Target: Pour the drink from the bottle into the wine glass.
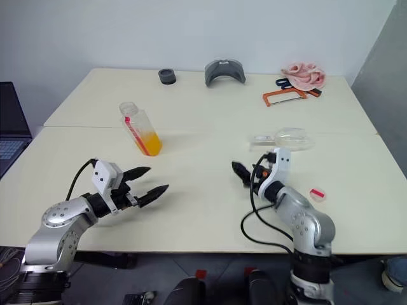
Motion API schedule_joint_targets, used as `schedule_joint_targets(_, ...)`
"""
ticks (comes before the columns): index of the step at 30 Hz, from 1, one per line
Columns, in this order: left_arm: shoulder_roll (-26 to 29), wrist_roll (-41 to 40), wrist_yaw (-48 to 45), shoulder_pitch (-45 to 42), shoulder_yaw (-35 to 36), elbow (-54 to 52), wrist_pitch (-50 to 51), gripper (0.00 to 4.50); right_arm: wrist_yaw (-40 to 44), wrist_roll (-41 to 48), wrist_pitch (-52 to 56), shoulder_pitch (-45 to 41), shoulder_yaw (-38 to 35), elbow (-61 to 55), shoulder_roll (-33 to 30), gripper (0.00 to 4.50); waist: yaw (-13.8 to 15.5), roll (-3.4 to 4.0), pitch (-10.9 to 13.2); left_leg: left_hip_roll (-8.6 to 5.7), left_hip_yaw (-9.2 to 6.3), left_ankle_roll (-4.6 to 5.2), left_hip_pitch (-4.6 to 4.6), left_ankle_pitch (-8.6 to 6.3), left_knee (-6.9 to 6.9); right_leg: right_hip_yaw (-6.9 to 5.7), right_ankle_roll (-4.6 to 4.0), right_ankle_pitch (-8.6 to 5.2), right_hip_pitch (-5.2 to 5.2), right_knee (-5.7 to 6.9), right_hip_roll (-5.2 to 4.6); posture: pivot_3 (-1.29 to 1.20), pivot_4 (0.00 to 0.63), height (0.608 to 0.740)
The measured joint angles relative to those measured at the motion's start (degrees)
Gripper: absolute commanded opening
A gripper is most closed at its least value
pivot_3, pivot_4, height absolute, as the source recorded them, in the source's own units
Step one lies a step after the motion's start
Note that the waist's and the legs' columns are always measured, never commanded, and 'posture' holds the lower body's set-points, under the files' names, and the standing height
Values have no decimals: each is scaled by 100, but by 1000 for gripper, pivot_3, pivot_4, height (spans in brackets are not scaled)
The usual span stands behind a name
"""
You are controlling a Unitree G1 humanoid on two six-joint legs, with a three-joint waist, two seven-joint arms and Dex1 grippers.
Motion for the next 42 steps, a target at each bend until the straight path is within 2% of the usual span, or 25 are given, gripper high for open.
schedule_joint_targets(2, 122, 3, -186, -83, -137, -121, 26, 4465, -344, 215, -117, -266, -385, 382, 269, 4500, -4, 2, 1, 0, 9, 0, 6, 0, -13, 5, 0, 0, -3, -2, 0, 0, 150, 740)
schedule_joint_targets(7, 240, -6, -480, -381, -333, -372, 140, 4465, -1134, 837, -762, -778, -1163, 1432, 213, 4500, -7, 2, 1, -1, 37, 0, 21, 1, -39, 18, -1, 0, -3, -8, -2, 0, 150, 740)
schedule_joint_targets(12, 239, -65, -597, -483, -412, -426, 259, 4465, -1453, 1307, -1539, -1358, -1570, 2436, 149, 4500, -78, 6, 3, 2, 66, 1, 31, 1, -49, 21, -5, -2, -6, -8, 8, 0, 150, 740)
schedule_joint_targets(19, 243, -114, -755, -655, -457, -416, 268, 4465, -1448, 1593, -2236, -2268, -1746, 3902, 121, 4500, -165, 9, 6, 5, 69, 2, 31, 1, -54, 21, -8, -4, -7, -7, 10, 0, 150, 740)
schedule_joint_targets(25, 254, -117, -867, -755, -460, -292, 254, 4465, -1164, 1573, -3252, -3190, -1858, 5563, 55, 4500, -178, 12, 7, 6, 71, 2, 29, 1, -55, 20, -8, -4, -7, -9, 9, 0, 150, 740)
schedule_joint_targets(28, 254, -105, -871, -765, -462, -228, 238, 4500, -1014, 1563, -3777, -3428, -1997, 6213, -36, 3934, -170, 12, 7, 8, 71, 2, 27, 1, -55, 20, -8, -3, -5, -15, 3, 0, 150, 740)
schedule_joint_targets(38, 250, -52, -850, -763, -462, -179, 152, 4500, -821, 1681, -4382, -3540, -2306, 6634, -71, 363, -170, 13, 7, 14, 71, 2, 28, 2, -55, 21, -8, -3, -3, -17, 2, 0, 150, 740)
schedule_joint_targets(39, 249, -51, -848, -764, -462, -179, 141, 4500, -786, 1689, -4372, -3543, -2293, 6599, -67, 138, -170, 12, 7, 15, 70, 2, 29, 2, -53, 22, -8, -3, -1, -16, 2, 0, 150, 740)
schedule_joint_targets(42, 242, -50, -838, -764, -485, -179, 133, 4500, -757, 1614, -4277, -3414, -2153, 6378, -27, 135, -171, 14, 8, 14, 70, 2, 28, 2, -55, 21, -8, -3, -2, -16, 2, 0, 150, 740)
